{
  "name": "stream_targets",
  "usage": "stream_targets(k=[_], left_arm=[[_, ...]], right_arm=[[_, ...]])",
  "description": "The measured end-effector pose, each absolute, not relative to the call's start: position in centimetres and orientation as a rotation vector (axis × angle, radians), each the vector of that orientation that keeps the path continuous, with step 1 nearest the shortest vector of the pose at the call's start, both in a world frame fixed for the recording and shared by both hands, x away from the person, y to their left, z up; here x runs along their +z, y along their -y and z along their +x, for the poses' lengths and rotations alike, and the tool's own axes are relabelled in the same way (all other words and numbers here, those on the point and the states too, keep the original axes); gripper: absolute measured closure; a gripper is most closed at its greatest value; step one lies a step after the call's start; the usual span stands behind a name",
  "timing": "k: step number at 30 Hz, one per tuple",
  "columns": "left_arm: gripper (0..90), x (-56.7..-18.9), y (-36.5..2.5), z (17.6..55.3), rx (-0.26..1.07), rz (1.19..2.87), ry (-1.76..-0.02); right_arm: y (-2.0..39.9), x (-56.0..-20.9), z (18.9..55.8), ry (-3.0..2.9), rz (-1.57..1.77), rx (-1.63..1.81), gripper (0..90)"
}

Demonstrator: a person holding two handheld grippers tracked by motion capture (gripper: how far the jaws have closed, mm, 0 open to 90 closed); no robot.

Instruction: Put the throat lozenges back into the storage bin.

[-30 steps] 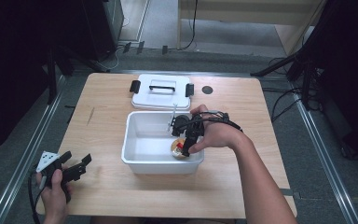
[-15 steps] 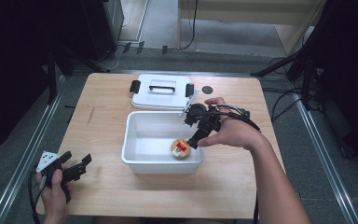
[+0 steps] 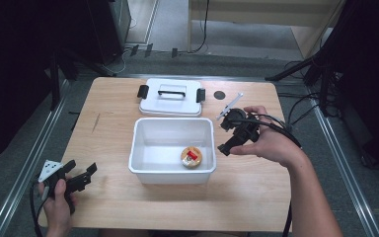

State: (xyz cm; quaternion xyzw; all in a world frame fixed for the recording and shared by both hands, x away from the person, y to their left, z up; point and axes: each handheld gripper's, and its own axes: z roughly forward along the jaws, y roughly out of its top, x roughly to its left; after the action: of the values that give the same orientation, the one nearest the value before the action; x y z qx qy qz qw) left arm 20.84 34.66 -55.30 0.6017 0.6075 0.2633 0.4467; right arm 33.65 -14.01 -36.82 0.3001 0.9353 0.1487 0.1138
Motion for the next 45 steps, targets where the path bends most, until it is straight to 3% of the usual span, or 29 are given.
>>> stream_targets(k=[14, 30, 45], left_arm=[[14.0, -55.3, -34.7, 20.8, 0.652, 1.497, -1.504], [14.0, -55.3, -34.7, 20.8, 0.652, 1.5, -1.503], [14.0, -55.3, -34.7, 20.8, 0.646, 1.495, -1.506]], right_arm=[[19.7, -41.3, 33.3, -2.688, 1.158, 0.438, 1.0], [26.2, -46.0, 31.8, -2.48, 1.455, 0.517, 0.0], [31.2, -50.1, 28.1, -2.214, 1.576, 0.69, 0.0]])
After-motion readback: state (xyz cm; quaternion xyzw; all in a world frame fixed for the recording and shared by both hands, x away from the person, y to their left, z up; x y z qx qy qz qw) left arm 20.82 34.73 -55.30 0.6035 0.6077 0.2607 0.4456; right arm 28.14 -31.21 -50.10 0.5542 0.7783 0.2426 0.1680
